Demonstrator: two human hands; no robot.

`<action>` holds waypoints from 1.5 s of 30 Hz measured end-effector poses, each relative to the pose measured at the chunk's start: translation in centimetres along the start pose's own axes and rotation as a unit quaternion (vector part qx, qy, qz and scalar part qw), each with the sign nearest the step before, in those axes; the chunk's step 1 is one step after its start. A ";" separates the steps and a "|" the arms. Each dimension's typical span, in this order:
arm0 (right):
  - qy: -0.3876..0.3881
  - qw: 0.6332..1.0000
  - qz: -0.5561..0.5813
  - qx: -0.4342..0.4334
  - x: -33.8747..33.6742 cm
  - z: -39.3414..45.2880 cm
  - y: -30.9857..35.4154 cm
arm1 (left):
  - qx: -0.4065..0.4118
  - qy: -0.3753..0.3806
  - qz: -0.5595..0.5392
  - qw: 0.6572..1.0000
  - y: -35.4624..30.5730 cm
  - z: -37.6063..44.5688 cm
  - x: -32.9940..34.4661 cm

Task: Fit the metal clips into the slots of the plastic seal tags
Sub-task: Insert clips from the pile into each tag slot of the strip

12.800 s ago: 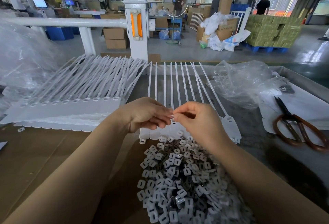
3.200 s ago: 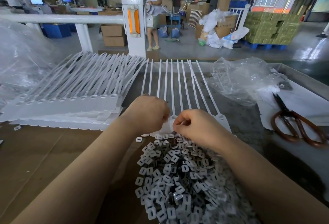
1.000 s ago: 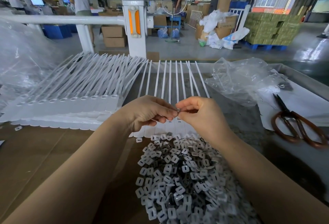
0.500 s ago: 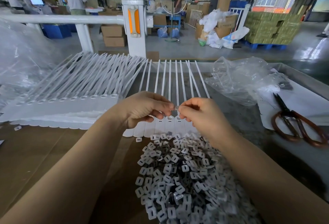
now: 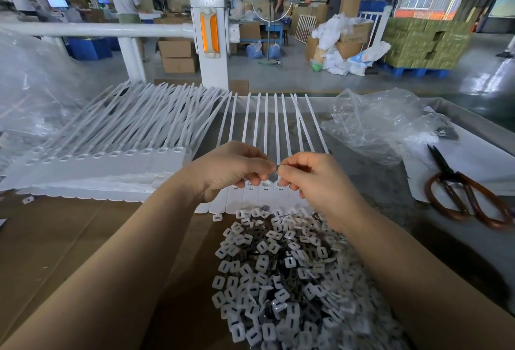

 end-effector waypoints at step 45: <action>0.152 0.930 -0.330 -0.053 1.1 -0.6 -0.7 | -0.091 -0.228 0.150 0.958 2.7 2.0 1.1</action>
Point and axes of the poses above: each hand's wrist, its own z-axis towards the middle knuckle, its own x-axis out of the palm, y = z × x, the point moved 4 cm from there along z, towards the middle knuckle, and after that the axes turned 10 degrees about -x, right-handed, at the moved point
